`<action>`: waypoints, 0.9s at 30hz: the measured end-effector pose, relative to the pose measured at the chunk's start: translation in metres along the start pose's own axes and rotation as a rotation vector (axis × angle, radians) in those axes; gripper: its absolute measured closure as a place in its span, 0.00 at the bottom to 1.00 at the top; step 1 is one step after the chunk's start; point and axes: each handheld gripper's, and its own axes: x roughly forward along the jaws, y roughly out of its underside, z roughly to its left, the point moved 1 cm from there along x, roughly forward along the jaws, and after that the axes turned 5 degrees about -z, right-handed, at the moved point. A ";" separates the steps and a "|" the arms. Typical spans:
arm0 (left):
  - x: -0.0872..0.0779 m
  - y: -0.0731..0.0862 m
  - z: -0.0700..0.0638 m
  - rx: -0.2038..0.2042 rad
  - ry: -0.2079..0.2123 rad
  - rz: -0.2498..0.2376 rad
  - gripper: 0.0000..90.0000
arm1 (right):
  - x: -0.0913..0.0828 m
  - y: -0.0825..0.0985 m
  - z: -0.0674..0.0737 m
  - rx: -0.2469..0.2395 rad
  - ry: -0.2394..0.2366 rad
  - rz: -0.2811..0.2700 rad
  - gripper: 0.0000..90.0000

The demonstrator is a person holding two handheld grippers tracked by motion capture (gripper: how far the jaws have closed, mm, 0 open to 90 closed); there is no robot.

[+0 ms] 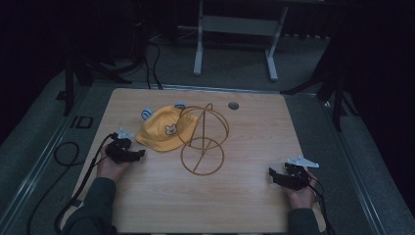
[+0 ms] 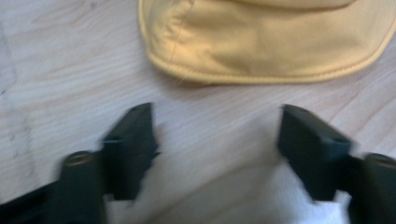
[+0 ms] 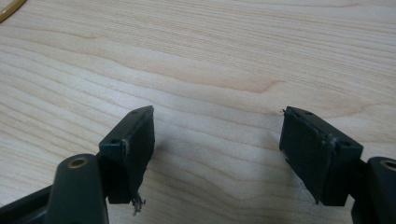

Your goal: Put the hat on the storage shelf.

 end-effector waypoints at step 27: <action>-0.056 -0.052 0.013 0.139 0.055 0.089 0.64 | 0.000 0.001 0.003 -0.011 0.018 0.007 0.29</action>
